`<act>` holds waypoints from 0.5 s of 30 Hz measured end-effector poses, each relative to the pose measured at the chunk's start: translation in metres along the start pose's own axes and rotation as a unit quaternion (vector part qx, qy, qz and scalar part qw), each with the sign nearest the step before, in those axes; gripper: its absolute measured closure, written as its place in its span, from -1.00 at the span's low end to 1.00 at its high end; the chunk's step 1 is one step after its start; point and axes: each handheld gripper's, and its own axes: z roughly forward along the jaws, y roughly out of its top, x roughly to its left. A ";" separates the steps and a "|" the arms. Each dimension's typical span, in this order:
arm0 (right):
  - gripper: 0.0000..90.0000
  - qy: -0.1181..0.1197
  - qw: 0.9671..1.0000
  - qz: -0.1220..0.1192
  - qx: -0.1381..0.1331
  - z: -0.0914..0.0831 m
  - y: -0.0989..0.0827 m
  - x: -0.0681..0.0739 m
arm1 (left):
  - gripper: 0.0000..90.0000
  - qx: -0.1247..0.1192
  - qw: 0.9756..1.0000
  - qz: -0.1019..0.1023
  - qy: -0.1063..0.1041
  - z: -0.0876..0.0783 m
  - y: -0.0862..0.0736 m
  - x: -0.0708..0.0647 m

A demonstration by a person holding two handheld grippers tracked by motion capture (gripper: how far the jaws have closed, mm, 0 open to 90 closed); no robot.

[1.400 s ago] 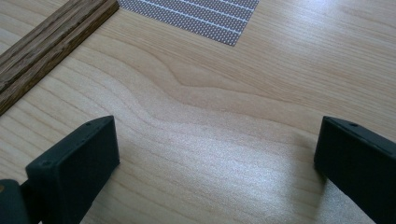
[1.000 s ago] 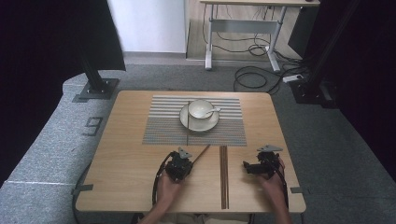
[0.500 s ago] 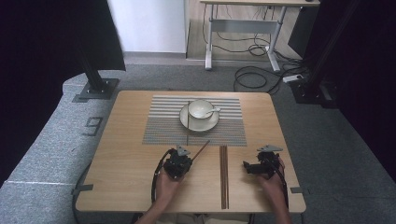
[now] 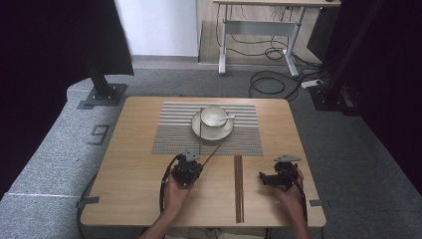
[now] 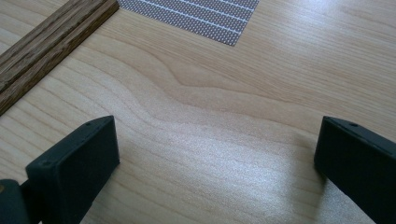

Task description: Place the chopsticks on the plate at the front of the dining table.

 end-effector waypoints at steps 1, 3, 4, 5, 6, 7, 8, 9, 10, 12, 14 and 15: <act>-1.00 0.000 1.000 0.000 0.000 0.000 0.000 0.000 | 0.89 0.000 1.000 0.000 0.001 0.000 0.001 0.001; -1.00 0.000 1.000 0.000 0.000 0.000 0.000 0.000 | 0.89 -0.001 1.000 -0.003 0.002 -0.001 0.002 0.003; -1.00 0.000 1.000 0.000 0.000 0.000 0.000 0.000 | 0.89 -0.003 1.000 -0.004 0.003 -0.002 0.002 0.004; -1.00 0.000 1.000 0.000 0.000 0.000 0.000 0.000 | 0.89 -0.003 1.000 -0.005 0.003 -0.002 0.003 0.005; -1.00 0.000 1.000 0.000 0.000 0.000 0.000 0.000 | 0.89 -0.004 1.000 -0.006 0.004 -0.003 0.003 0.006; -1.00 0.000 1.000 0.000 0.000 0.000 0.000 0.000 | 0.89 -0.005 1.000 -0.006 0.005 -0.003 0.004 0.007; -1.00 0.000 1.000 -0.001 0.000 0.000 0.000 0.000 | 0.89 -0.006 1.000 -0.008 0.005 -0.004 0.005 0.008; -1.00 0.000 1.000 0.000 0.000 0.000 0.000 0.000 | 0.89 -0.007 1.000 -0.008 0.007 -0.004 0.005 0.009; -1.00 0.000 1.000 -0.001 0.000 0.000 0.000 0.000 | 0.89 -0.008 1.000 -0.009 0.007 -0.004 0.006 0.010; -1.00 0.000 1.000 -0.001 0.000 0.000 0.000 0.000 | 0.89 -0.010 1.000 -0.012 0.008 -0.005 0.007 0.012; -1.00 0.000 1.000 -0.001 0.000 0.000 0.000 0.000 | 0.89 -0.012 1.000 -0.015 0.009 -0.006 0.009 0.013; -1.00 0.000 1.000 -0.001 0.000 0.000 0.000 0.000 | 0.89 -0.014 1.000 -0.017 0.010 -0.006 0.010 0.014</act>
